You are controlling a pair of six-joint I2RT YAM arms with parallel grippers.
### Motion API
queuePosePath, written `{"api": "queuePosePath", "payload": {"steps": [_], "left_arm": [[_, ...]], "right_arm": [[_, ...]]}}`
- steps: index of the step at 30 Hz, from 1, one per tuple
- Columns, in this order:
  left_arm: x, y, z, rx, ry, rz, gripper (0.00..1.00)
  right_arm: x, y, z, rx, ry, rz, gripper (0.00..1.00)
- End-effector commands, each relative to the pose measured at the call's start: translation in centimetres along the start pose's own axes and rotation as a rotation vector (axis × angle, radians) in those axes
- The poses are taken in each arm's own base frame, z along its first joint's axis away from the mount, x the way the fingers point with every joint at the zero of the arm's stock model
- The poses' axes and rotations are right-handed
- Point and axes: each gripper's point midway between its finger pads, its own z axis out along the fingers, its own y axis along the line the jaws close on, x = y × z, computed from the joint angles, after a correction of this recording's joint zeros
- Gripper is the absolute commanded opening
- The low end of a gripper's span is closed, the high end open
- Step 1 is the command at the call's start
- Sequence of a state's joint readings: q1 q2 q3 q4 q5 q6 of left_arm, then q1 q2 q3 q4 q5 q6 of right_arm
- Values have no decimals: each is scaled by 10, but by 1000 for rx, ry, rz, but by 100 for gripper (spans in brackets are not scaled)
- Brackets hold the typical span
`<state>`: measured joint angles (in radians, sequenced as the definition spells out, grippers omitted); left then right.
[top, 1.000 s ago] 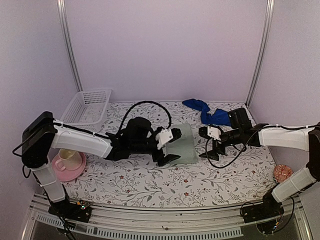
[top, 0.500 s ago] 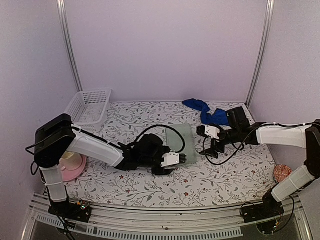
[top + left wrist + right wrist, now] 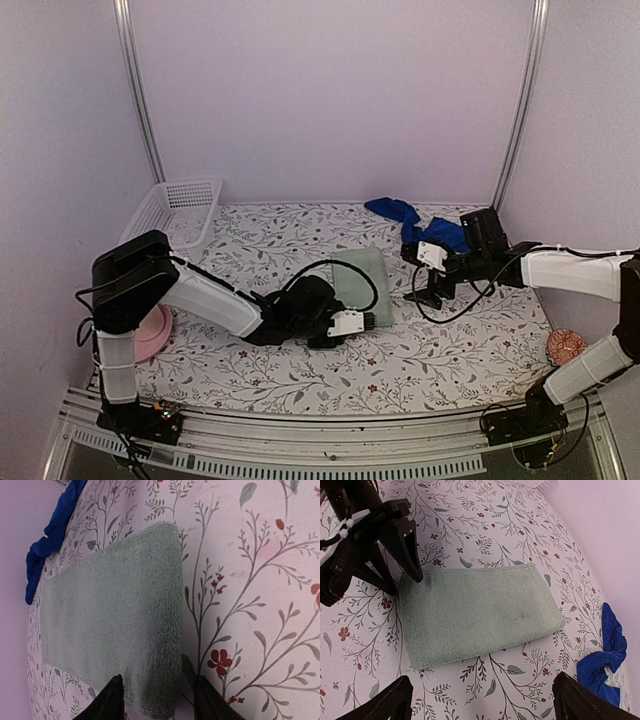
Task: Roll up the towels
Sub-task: Roll the towel at the center of the board.
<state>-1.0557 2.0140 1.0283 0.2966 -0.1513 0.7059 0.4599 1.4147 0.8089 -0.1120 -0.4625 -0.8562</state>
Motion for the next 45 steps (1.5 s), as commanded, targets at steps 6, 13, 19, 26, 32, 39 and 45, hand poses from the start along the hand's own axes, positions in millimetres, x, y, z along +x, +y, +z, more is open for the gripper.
{"api": "queuePosePath", "payload": {"steps": [6, 13, 19, 26, 32, 39, 45], "left_arm": [[14, -15, 13, 26, 41, 28, 12], [4, -15, 7, 102, -25, -52, 0], [-8, -11, -9, 225, -104, -167, 0], [-5, -16, -18, 371, -130, -308, 0], [-23, 7, -37, 417, -227, -422, 0], [-31, 13, -40, 463, -241, -464, 0], [-27, 8, -38, 491, -226, -470, 0]], "right_arm": [[-5, 31, -15, -39, -133, -177, 99], [-5, 70, -13, -107, -253, -355, 99], [-2, 78, 7, -127, -217, -359, 99], [5, 92, 21, -144, -159, -412, 98], [9, 95, 42, -155, -87, -385, 89], [13, 92, 65, -132, -2, -339, 77], [18, 86, 76, -105, 53, -290, 60]]}}
